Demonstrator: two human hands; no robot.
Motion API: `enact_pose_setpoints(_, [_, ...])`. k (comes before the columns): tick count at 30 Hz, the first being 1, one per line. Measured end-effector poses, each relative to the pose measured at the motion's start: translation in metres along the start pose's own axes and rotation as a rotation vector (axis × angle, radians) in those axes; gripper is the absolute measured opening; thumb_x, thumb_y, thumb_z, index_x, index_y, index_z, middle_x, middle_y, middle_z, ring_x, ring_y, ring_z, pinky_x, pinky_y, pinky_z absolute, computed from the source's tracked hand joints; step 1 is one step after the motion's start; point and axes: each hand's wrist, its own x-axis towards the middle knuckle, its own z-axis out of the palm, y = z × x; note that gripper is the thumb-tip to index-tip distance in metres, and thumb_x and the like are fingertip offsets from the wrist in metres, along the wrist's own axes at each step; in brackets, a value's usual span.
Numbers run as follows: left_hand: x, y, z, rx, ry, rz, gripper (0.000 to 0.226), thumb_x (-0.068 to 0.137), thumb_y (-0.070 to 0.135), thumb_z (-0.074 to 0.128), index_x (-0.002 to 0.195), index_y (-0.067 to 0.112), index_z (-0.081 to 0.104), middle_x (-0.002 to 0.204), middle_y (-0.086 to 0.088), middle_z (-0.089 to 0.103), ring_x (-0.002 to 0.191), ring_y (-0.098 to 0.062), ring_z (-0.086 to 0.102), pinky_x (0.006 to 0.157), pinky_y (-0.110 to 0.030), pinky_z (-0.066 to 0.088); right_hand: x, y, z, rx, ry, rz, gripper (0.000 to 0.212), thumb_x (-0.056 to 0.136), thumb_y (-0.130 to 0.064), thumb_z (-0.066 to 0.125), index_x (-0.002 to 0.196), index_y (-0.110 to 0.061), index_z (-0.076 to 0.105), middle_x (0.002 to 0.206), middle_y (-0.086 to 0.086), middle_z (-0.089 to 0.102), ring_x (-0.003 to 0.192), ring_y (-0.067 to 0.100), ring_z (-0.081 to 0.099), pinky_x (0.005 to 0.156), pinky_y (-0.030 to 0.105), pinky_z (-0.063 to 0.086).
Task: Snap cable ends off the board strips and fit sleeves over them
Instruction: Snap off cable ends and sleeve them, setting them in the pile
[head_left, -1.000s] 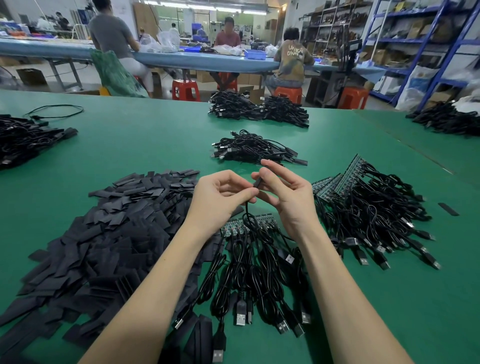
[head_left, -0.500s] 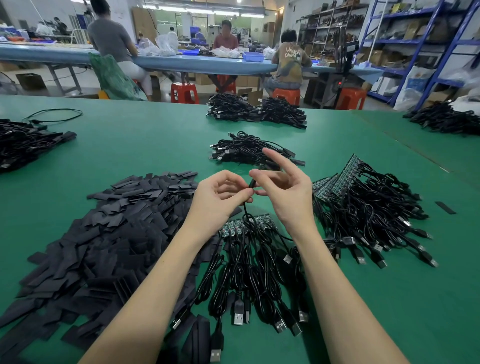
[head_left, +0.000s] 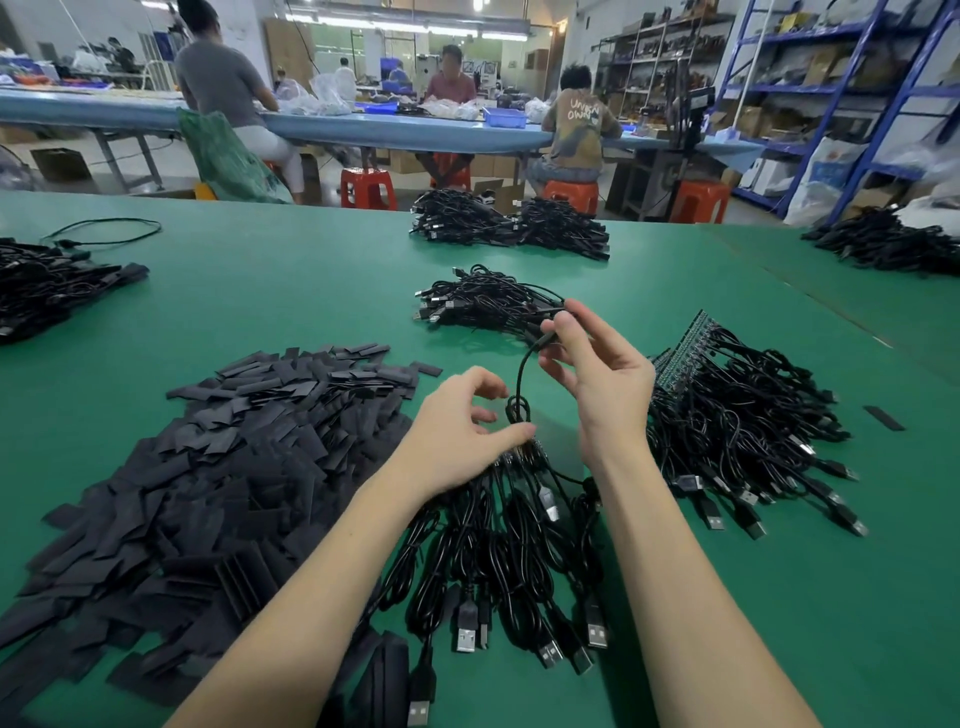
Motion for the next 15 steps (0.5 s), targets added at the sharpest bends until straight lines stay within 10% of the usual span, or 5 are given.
enact_pose_setpoints(15, [0.060, 0.030, 0.005, 0.097, -0.077, -0.087, 0.021, 0.081, 0.024, 0.082, 0.094, 0.030, 0.066, 0.090, 0.010, 0.076, 0.056, 0.008, 0.061, 0.060, -0.019, 0.050, 0.016, -0.013, -0.018, 0.362, 0.241, 0.244, 0.044, 0.095, -0.015, 0.069, 0.135, -0.003, 0.056, 0.120, 0.011, 0.068, 0.086, 0.018, 0.074, 0.077, 0.025, 0.062])
